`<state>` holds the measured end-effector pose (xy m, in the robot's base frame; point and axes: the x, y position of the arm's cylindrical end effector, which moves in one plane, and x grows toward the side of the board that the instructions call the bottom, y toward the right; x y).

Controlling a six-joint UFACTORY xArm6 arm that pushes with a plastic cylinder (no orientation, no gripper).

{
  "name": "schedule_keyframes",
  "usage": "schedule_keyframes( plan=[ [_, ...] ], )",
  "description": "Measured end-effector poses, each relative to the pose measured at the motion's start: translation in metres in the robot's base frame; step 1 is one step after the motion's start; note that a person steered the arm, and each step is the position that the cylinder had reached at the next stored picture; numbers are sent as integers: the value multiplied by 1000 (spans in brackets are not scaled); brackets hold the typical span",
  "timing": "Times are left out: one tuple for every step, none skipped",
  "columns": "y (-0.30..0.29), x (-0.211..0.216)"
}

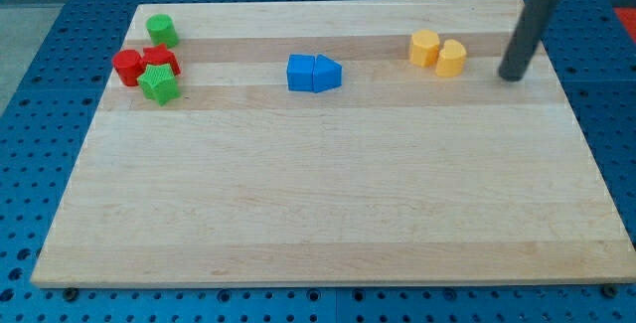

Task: Push yellow heart to a bit up

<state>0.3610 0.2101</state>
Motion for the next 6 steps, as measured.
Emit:
schedule_keyframes(
  plan=[
    [-67,0],
    [-50,-29],
    [-24,-55],
    [-10,-68],
    [30,-70],
    [-6,-100]
  ],
)
